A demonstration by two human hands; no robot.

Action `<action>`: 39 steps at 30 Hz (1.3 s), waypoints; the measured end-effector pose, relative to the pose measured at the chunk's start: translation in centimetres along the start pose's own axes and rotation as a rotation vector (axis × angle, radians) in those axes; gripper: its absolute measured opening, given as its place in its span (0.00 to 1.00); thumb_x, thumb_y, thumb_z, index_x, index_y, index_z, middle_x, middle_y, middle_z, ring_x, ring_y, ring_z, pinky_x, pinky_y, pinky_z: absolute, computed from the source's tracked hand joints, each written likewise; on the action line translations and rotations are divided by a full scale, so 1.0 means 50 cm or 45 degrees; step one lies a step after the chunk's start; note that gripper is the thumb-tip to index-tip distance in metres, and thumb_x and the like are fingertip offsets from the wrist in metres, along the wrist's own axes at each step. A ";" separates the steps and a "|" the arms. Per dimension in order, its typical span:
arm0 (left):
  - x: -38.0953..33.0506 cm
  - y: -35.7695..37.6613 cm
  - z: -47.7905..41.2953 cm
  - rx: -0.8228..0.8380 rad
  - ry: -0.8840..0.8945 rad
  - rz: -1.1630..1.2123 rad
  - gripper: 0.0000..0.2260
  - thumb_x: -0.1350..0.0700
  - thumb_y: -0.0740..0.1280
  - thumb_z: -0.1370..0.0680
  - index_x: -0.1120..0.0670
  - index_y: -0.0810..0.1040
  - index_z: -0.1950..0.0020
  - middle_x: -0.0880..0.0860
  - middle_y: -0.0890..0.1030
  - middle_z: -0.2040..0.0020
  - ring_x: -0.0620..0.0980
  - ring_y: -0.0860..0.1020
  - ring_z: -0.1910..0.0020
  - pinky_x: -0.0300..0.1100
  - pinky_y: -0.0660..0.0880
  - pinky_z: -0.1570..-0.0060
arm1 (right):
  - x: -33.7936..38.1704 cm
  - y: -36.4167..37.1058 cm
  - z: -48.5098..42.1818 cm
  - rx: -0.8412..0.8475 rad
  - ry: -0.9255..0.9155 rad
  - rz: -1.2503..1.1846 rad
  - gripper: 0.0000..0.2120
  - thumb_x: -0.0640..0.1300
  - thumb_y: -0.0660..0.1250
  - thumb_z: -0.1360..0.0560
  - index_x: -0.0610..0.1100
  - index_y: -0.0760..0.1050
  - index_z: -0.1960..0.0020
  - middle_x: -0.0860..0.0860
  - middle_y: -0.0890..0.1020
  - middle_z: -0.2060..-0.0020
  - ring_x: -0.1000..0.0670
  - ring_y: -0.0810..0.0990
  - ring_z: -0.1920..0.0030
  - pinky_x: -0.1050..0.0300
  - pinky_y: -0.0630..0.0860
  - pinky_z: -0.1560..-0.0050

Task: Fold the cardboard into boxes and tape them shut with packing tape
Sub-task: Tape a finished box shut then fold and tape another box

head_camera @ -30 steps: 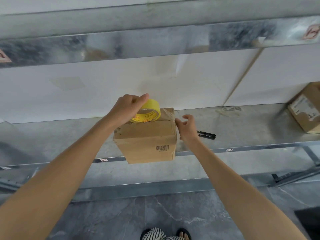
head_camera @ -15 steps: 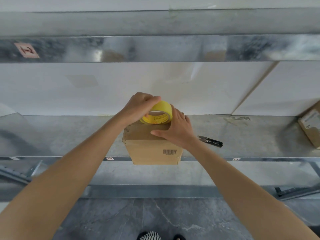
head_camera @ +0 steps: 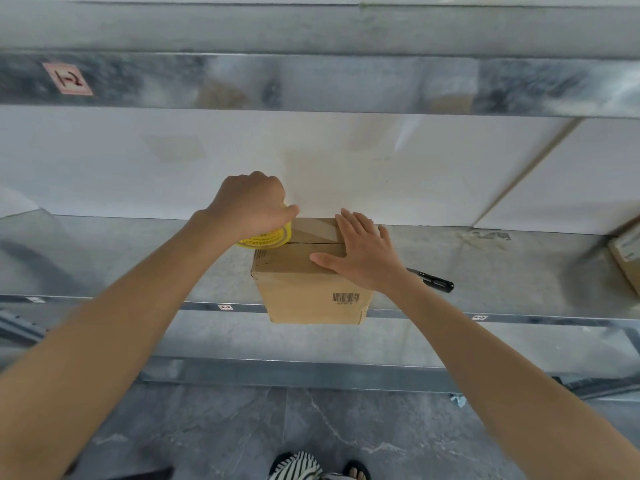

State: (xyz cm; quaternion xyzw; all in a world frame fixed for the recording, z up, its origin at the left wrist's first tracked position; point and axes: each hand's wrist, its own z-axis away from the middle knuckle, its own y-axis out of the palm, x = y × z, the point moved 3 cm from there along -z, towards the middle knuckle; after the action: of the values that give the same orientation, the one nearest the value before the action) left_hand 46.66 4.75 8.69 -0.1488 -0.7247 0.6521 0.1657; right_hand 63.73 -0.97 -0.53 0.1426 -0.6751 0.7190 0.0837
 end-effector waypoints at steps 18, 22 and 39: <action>0.103 0.042 0.057 -0.149 -0.351 1.094 0.30 0.37 0.64 0.29 0.64 0.67 0.68 0.57 0.66 0.72 0.53 0.71 0.69 0.43 0.64 0.64 | 0.001 0.001 -0.002 0.046 0.004 0.084 0.43 0.72 0.50 0.28 0.47 0.44 0.22 0.54 0.46 0.23 0.53 0.42 0.24 0.41 0.45 0.26; 0.126 0.032 0.047 -0.163 -0.275 0.857 0.26 0.44 0.68 0.25 0.56 0.60 0.73 0.53 0.59 0.74 0.50 0.60 0.72 0.43 0.58 0.68 | 0.002 0.000 -0.001 0.040 0.011 0.081 0.43 0.72 0.50 0.28 0.47 0.44 0.22 0.55 0.47 0.23 0.53 0.42 0.24 0.42 0.45 0.25; 0.143 0.170 0.084 -0.056 -0.389 0.481 0.26 0.39 0.62 0.24 0.58 0.66 0.72 0.56 0.71 0.72 0.56 0.72 0.67 0.43 0.61 0.70 | 0.005 0.001 0.001 0.069 0.013 0.112 0.42 0.71 0.49 0.27 0.48 0.44 0.22 0.54 0.45 0.23 0.53 0.41 0.24 0.42 0.41 0.26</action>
State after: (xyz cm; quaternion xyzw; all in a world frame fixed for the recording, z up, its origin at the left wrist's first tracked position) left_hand 38.38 4.96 0.19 -0.1850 -0.7147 0.6705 -0.0738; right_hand 63.50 -1.03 -0.52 0.1116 -0.6606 0.7406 0.0515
